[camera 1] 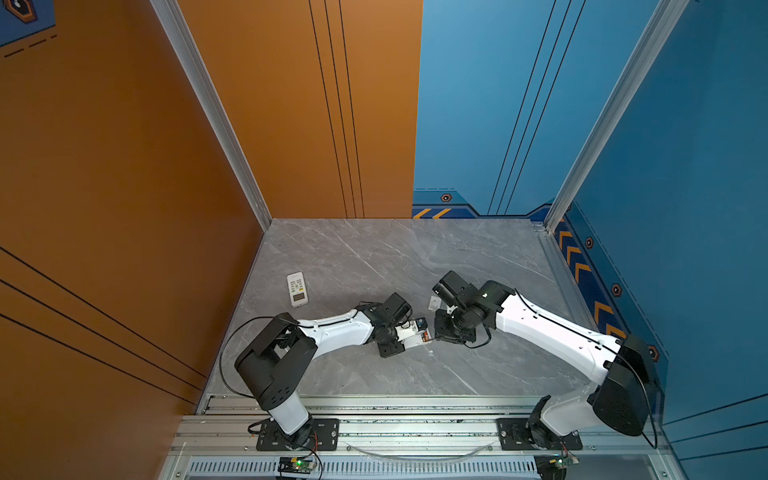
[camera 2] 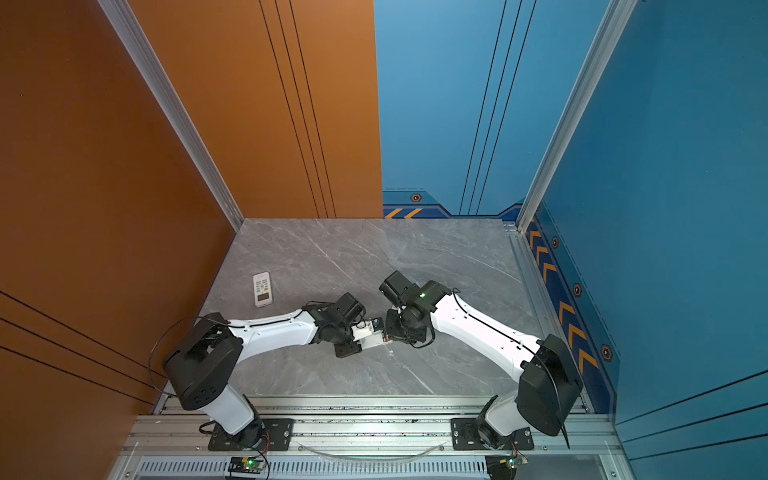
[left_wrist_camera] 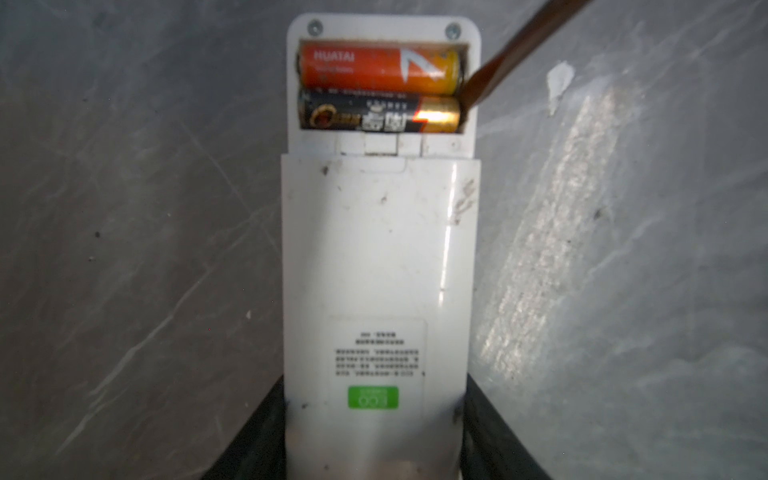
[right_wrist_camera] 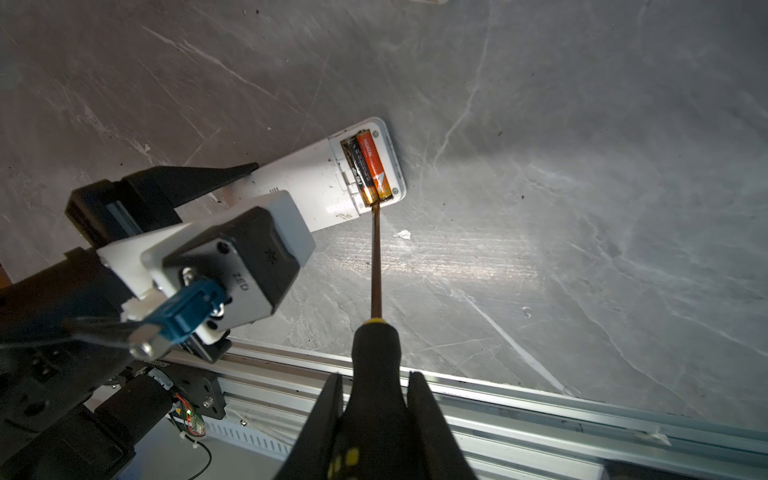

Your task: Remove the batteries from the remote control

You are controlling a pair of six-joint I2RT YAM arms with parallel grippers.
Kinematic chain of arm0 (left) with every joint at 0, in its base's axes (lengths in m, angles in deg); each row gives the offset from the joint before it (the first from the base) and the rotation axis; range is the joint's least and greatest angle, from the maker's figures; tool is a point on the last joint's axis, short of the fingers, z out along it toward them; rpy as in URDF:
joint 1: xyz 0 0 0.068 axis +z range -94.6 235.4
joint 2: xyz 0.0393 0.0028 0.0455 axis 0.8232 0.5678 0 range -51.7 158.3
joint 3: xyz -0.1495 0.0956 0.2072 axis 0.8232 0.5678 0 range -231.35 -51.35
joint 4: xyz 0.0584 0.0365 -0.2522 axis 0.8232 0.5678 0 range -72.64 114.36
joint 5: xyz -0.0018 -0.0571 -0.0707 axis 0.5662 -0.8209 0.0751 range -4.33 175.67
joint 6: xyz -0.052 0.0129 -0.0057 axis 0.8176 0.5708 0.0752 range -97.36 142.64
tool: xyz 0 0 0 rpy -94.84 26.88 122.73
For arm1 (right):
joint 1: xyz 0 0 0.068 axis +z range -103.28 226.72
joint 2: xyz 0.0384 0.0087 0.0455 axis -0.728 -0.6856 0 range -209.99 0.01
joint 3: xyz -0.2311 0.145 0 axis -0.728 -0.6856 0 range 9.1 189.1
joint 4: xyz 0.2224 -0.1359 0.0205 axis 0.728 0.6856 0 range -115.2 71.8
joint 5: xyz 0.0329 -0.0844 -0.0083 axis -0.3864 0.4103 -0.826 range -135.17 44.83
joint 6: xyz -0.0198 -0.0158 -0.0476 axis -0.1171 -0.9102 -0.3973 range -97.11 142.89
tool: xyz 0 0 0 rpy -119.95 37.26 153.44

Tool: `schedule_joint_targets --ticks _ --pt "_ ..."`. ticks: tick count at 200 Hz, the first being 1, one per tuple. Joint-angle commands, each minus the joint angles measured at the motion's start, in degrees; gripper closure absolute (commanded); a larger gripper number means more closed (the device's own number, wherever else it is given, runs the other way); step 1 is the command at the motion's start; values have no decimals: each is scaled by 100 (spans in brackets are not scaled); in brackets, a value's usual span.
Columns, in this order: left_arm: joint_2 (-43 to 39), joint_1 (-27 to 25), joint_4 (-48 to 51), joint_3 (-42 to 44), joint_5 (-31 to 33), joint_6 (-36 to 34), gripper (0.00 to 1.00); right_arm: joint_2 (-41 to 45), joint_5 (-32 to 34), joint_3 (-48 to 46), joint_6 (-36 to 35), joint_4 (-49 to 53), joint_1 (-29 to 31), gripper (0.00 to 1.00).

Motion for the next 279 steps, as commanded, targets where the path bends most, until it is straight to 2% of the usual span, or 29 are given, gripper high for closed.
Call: schedule_joint_targets --ticks 1,28,77,101,160,209,279 --pt "177 -91 572 264 -50 -53 84 -191 138 -576 445 -724 175 100" --pt "144 -87 611 279 -162 -101 85 -19 270 -1010 592 -1198 300 100" --pt "126 23 700 289 -406 -132 86 741 -28 -2211 640 -3111 325 100" --pt "113 144 757 264 -590 -150 86 1000 -48 -2687 529 -3669 319 100" --pt "217 354 955 128 -966 -245 87 1545 186 -3810 697 -5287 423 100" --pt "315 404 1070 38 -1072 -265 87 1544 387 -4208 796 -6133 536 100" --pt "353 413 1054 39 -1038 -238 89 1848 852 -4156 744 -6159 655 100"
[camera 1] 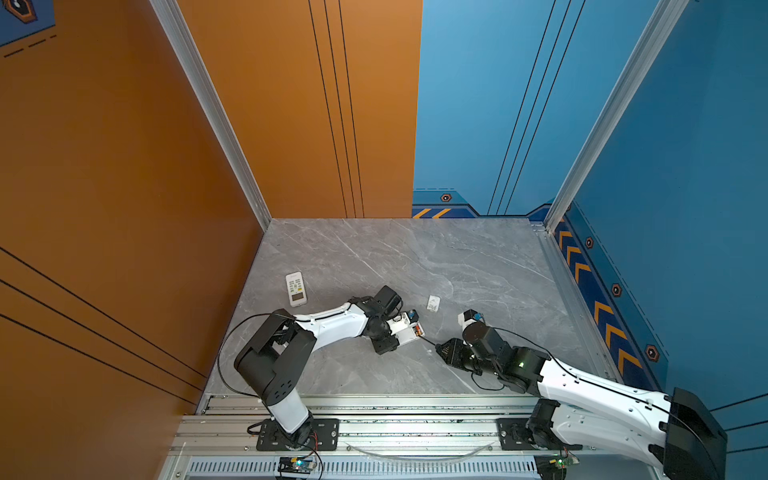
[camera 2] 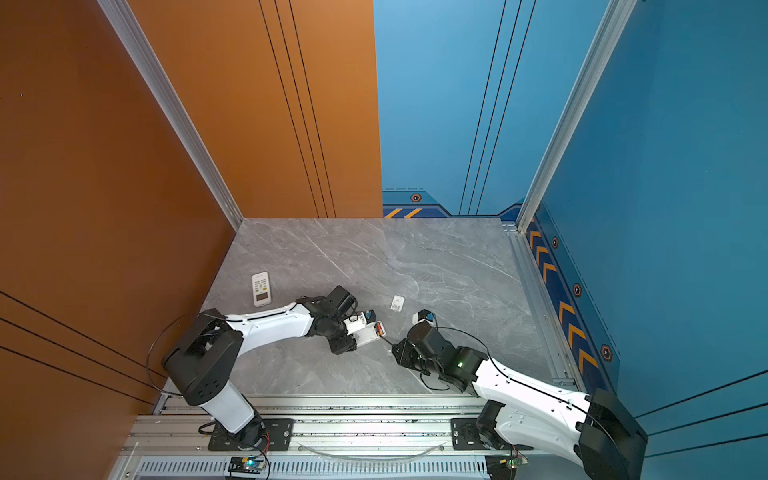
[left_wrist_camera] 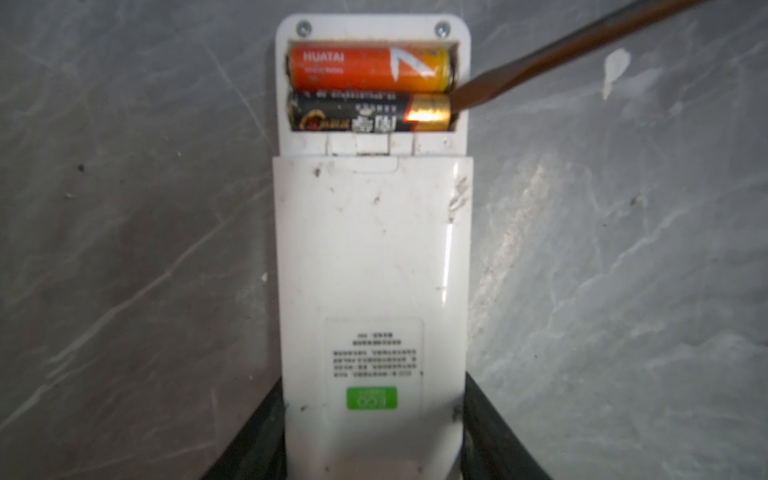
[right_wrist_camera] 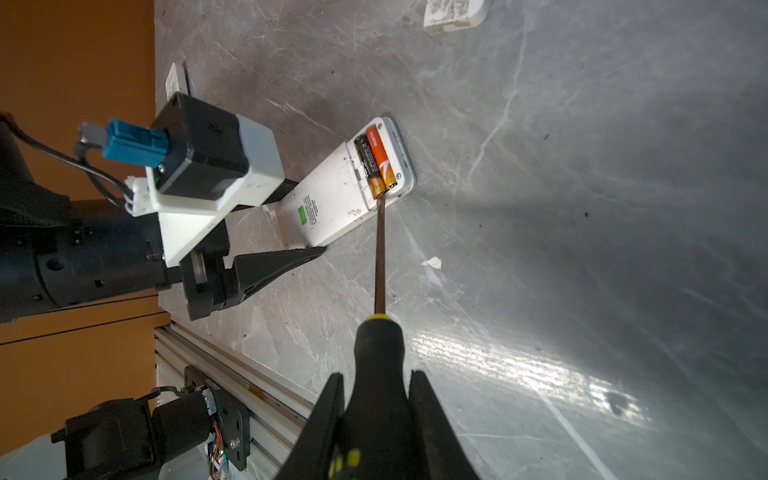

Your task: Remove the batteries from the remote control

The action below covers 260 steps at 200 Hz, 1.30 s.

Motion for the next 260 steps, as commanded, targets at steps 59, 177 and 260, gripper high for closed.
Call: schedule_joint_targets --ticks 59,177,260 --pt "306 -77 739 95 -479 -427 90 -167 379 -361 -102 -1974 31 100" --pt "412 -13 767 24 -501 -329 90 269 719 -388 -151 -2104 48 100" --pt "493 -2 777 -13 -422 -260 91 521 893 -286 -250 -1898 40 100"
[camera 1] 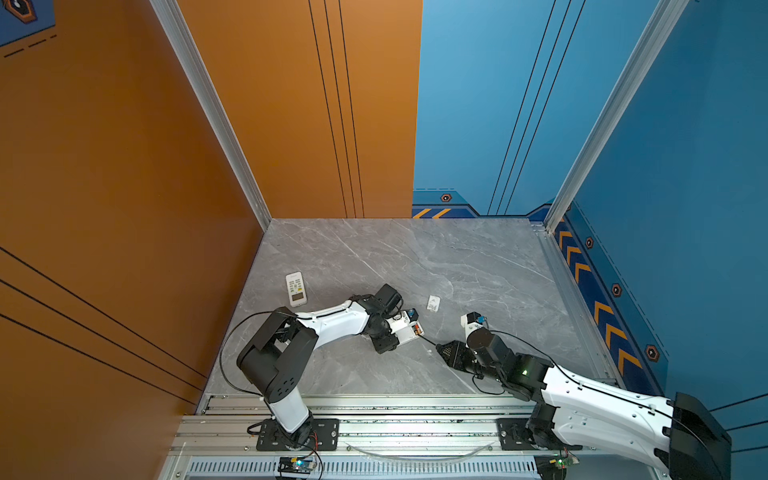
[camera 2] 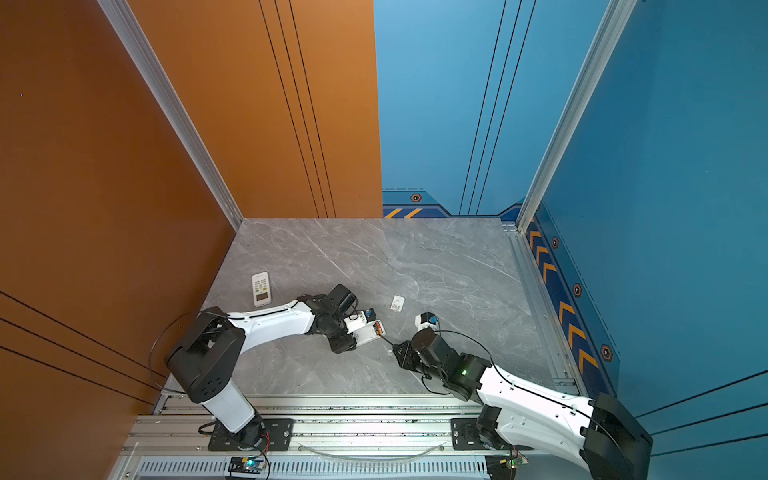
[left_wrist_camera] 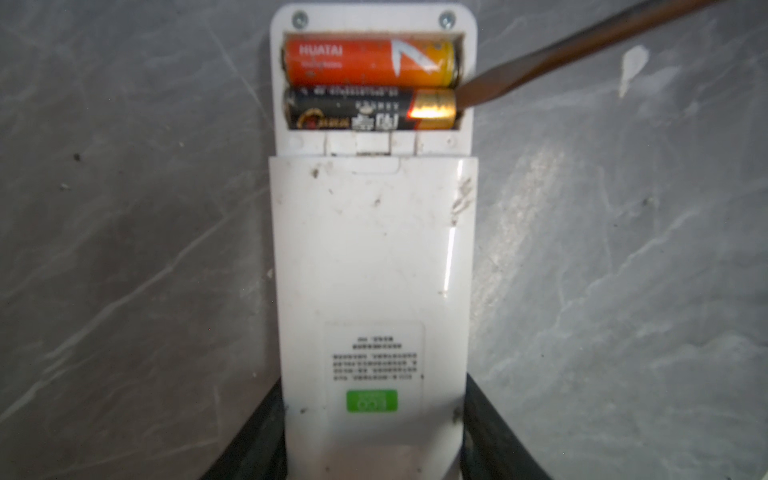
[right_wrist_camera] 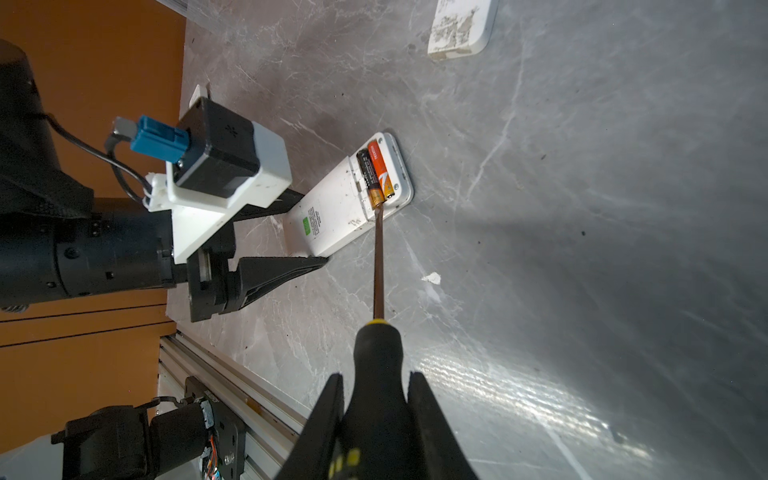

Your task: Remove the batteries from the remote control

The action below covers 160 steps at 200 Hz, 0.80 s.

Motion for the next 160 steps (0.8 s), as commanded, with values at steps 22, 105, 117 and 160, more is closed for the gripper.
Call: schedule_joint_targets --ticks 22,105,117,160 --pt "362 -46 569 157 -416 -295 91 124 589 221 -248 -1294 -54 100" --pt "391 -35 569 123 -369 -245 91 315 677 340 -320 -981 -52 100" --pt "392 -26 576 124 -371 -248 91 304 675 337 -320 -953 -54 100" --pt "367 1 569 124 -346 -209 90 340 702 377 -268 -541 -98 100"
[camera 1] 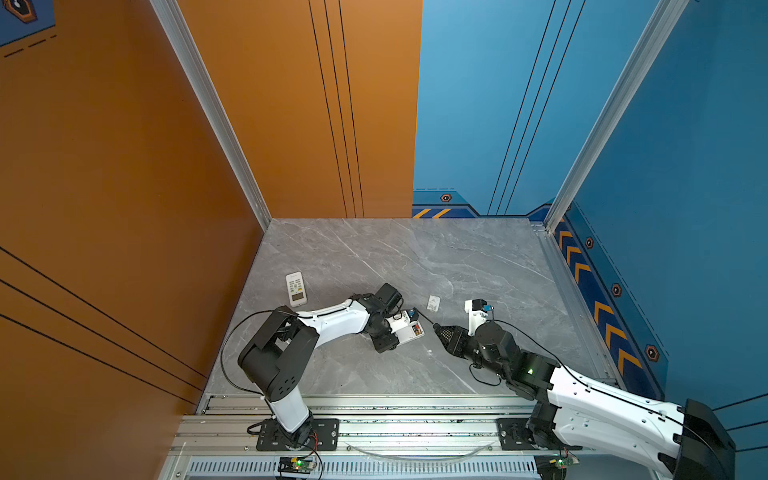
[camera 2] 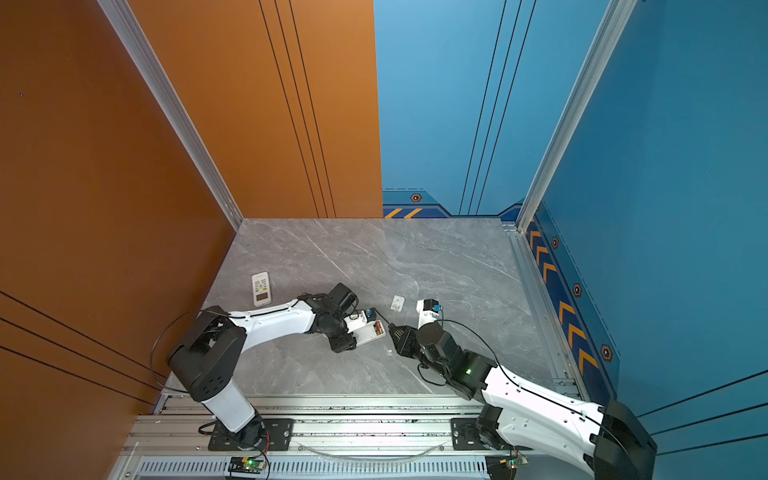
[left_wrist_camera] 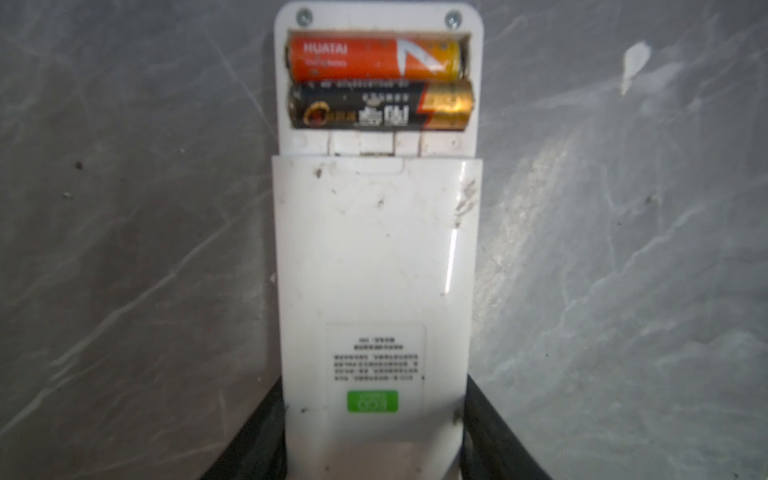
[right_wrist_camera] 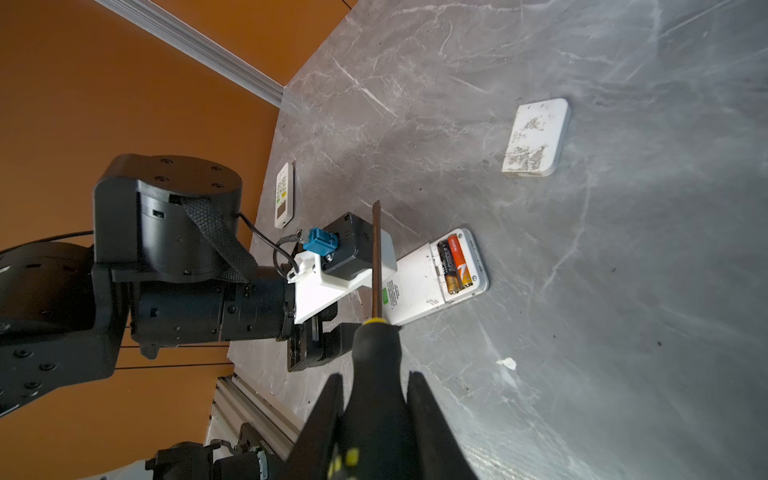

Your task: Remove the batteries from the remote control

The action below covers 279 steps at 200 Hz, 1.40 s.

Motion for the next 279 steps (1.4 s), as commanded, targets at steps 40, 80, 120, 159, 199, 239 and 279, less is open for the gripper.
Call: schedule_joint_targets --ticks 40,80,120,159,199,239,279 --pt "197 -25 418 260 -266 -76 90 -219 -90 601 85 1377 -188 100" --pt "105 -31 339 339 -254 -57 89 -460 -700 1056 -18 2026 -271 100" --pt "97 -44 340 347 -237 -67 89 -638 -1036 1414 -65 2669 -228 100" --pt "101 -45 317 362 -208 -53 89 -494 -1044 1458 33 3138 -140 100" --pt "98 -61 314 368 -190 -61 89 -633 -1125 1452 25 3149 -193 100" --pt "80 -85 312 385 -194 -74 89 -881 -1061 1495 68 2682 -202 100" --pt "80 -96 310 390 -192 -73 89 -883 -1086 1506 42 2584 -245 100"
